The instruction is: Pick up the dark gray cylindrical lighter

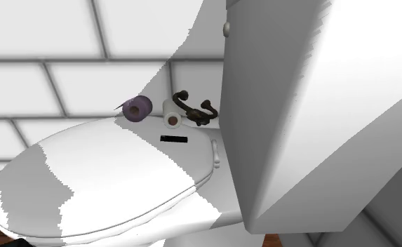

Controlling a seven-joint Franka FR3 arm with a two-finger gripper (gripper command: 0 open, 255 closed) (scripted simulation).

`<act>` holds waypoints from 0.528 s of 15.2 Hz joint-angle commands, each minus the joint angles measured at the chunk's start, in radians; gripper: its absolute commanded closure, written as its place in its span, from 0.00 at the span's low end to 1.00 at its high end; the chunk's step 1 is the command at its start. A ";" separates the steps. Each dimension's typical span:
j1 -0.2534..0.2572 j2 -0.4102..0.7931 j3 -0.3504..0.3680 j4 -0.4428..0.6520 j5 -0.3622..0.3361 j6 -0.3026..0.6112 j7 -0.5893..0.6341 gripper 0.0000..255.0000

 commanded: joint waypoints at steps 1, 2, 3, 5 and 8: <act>0.000 0.000 0.000 0.000 0.000 0.000 0.000 0.00; 0.006 0.020 0.020 0.012 0.016 0.005 0.023 0.00; 0.012 0.042 0.039 0.025 0.031 0.011 0.047 0.00; 0.023 0.087 0.077 0.055 0.060 0.021 0.092 0.00; 0.036 0.161 0.133 0.107 0.097 0.037 0.161 0.00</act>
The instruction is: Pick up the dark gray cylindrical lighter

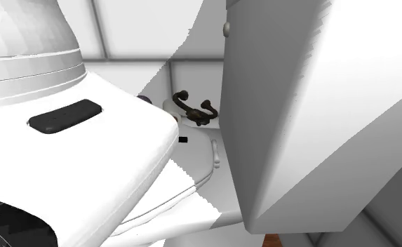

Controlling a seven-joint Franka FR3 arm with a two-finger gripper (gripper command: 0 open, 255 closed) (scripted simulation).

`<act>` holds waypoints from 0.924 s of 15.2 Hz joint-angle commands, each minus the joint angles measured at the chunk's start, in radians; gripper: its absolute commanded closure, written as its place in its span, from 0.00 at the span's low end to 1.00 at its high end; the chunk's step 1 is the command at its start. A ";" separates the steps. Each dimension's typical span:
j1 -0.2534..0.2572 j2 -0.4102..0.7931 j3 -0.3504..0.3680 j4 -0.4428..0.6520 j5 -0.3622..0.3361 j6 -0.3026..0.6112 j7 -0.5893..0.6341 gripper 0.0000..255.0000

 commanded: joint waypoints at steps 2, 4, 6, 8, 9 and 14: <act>0.012 0.089 0.057 0.063 0.033 0.021 0.071 0.00; 0.018 0.145 0.092 0.108 0.049 0.030 0.116 0.00; 0.024 0.204 0.126 0.158 0.060 0.038 0.162 0.00; 0.030 0.267 0.160 0.213 0.067 0.044 0.208 0.00; 0.032 0.299 0.177 0.242 0.068 0.046 0.232 0.00; 0.050 0.474 0.256 0.408 0.055 0.049 0.355 0.00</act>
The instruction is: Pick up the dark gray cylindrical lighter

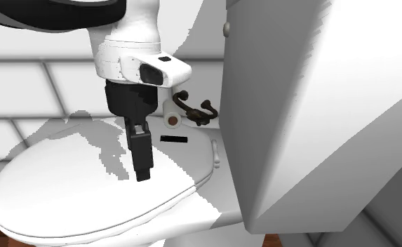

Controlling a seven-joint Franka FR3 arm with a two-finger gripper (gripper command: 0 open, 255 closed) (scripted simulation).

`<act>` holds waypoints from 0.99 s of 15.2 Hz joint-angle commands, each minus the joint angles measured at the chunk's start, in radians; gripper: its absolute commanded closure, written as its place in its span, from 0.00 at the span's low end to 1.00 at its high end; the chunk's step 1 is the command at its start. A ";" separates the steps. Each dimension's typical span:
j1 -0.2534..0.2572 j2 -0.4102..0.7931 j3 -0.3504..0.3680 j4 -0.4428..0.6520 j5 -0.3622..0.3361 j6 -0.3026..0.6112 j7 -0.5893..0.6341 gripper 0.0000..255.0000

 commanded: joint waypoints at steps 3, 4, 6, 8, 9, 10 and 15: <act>0.020 0.162 0.059 0.159 -0.033 -0.005 0.103 0.00; 0.029 0.204 0.072 0.202 -0.045 -0.010 0.129 0.00; 0.050 0.290 0.095 0.295 -0.073 -0.024 0.182 0.00; 0.080 0.382 0.114 0.399 -0.106 -0.045 0.234 0.00; 0.097 0.431 0.121 0.457 -0.125 -0.059 0.259 0.00; 0.118 0.481 0.127 0.518 -0.144 -0.075 0.284 0.00; 0.146 0.544 0.129 0.558 -0.167 -0.057 0.311 0.00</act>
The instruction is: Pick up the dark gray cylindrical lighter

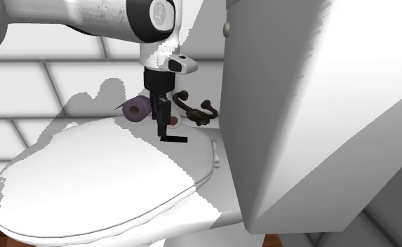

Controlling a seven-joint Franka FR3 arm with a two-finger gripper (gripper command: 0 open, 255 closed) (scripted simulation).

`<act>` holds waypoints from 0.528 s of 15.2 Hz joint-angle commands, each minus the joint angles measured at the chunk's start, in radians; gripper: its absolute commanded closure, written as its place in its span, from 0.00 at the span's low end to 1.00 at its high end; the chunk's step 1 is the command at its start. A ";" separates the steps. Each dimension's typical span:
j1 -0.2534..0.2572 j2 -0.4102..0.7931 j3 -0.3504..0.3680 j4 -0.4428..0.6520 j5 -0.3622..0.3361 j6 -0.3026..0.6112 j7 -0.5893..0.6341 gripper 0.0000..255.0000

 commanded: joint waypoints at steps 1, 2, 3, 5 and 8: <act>-0.003 -0.003 -0.001 -0.029 0.002 0.027 -0.003 0.00; -0.006 -0.007 -0.001 -0.048 0.003 0.042 -0.005 0.00; -0.008 -0.010 -0.002 -0.066 0.005 0.057 -0.007 0.00; -0.011 -0.015 -0.002 -0.094 0.007 0.080 -0.009 0.00; -0.011 -0.015 -0.002 -0.096 0.007 0.082 -0.010 1.00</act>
